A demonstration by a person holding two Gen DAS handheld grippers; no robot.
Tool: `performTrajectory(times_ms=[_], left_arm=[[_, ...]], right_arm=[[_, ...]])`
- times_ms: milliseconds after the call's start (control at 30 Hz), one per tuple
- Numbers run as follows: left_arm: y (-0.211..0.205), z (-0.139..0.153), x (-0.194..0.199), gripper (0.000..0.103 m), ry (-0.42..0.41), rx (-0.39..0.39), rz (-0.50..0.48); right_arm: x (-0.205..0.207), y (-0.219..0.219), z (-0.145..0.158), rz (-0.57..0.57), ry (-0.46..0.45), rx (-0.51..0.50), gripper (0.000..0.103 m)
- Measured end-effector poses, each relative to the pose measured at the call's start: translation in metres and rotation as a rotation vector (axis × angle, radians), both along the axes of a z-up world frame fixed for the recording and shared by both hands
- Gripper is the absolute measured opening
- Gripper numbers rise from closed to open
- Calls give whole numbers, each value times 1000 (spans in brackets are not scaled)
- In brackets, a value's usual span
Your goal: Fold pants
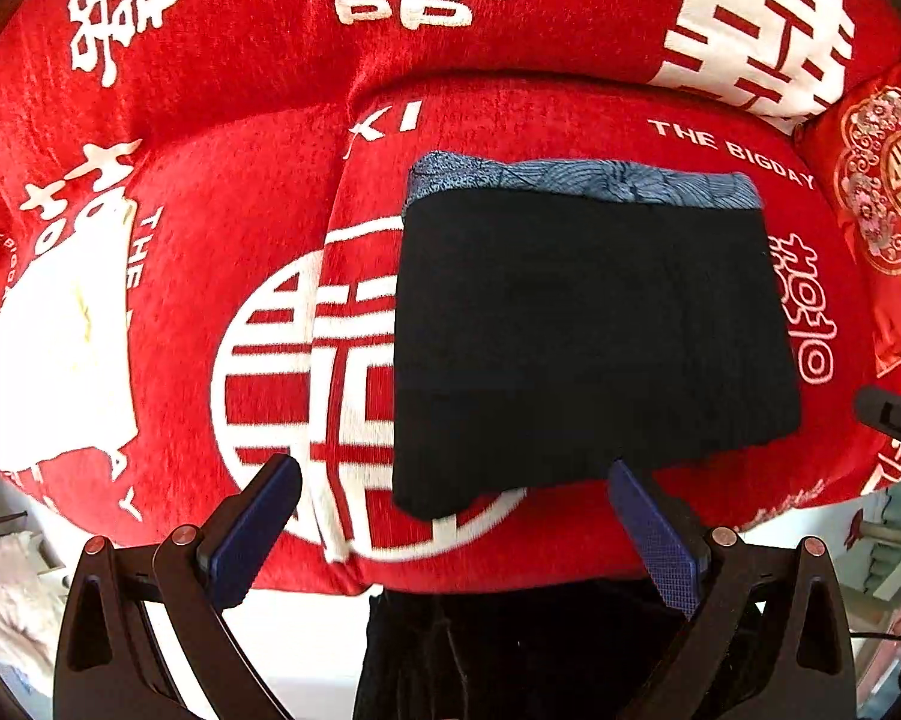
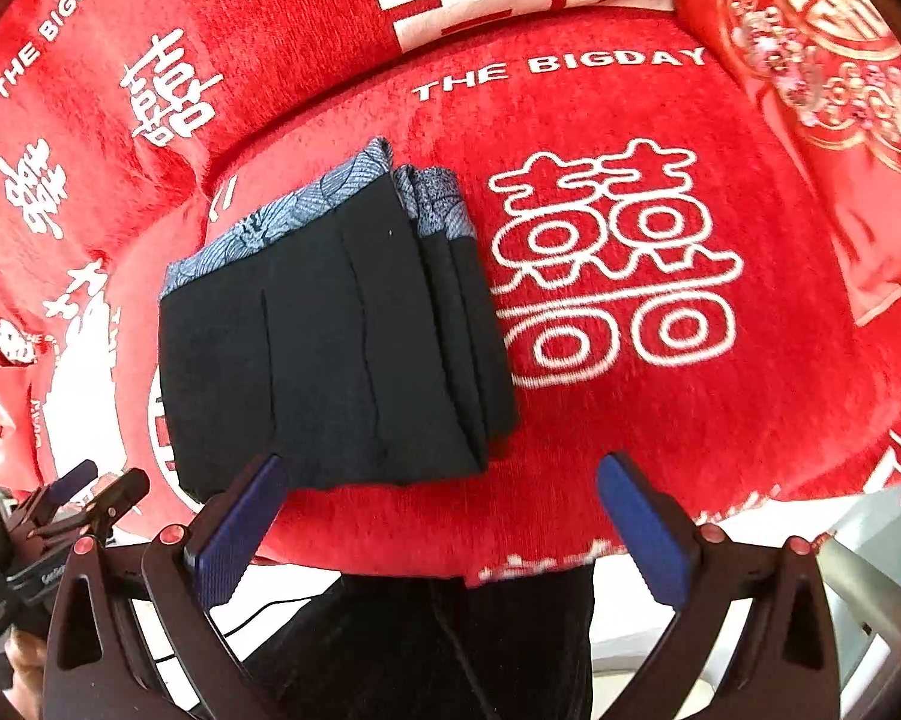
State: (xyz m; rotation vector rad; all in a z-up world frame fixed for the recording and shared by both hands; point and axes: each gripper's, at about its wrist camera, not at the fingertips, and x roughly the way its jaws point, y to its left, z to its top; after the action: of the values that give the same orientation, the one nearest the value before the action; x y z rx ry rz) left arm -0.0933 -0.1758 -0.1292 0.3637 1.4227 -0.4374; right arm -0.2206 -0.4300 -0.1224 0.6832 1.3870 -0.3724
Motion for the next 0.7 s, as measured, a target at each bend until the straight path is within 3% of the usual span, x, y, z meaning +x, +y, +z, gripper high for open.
performTrajectory(times_ms=[200,700], left_arm=[[9,18,-14,103,22,6,-9],[15,55,-30,103,-24,19,-106]], right_arm=[[-11,17,21,-7,45,20,103],[6,70,67,109,52,-155,103]])
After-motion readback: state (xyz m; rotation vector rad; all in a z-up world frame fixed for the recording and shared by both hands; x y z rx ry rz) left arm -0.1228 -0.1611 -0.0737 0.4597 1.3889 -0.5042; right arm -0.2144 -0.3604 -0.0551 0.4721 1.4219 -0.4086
